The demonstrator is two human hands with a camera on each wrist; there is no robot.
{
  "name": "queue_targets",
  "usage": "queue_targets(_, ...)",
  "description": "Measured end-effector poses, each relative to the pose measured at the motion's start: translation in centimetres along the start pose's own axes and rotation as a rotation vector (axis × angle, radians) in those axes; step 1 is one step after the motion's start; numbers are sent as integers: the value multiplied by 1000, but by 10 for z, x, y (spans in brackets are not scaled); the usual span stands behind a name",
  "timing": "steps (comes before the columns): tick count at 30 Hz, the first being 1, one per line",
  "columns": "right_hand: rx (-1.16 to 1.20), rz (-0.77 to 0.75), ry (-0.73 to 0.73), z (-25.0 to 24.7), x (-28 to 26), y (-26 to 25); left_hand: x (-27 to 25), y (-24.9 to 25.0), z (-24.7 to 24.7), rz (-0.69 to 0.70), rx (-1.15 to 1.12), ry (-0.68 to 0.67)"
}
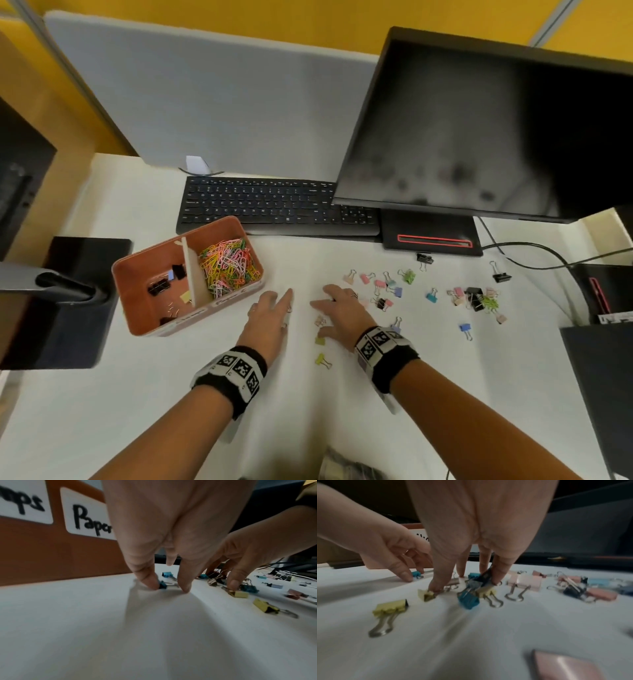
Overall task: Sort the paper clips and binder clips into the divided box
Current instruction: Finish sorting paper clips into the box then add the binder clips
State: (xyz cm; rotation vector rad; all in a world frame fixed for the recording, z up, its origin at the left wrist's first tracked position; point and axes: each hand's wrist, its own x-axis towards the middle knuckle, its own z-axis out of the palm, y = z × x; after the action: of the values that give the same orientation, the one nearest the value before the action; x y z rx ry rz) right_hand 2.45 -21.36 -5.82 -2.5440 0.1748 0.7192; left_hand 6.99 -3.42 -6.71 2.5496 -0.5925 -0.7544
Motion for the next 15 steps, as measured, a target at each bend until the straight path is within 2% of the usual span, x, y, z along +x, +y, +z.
queue_targets(4, 85, -85, 61, 5, 4, -1, 5, -2, 5, 83, -139, 46)
queue_targets(6, 90, -126, 74, 6, 6, -3, 9, -1, 3, 92, -130, 57)
queue_targets(15, 178, -100, 47, -1, 10, -7, 12, 2, -2, -2, -190, 29)
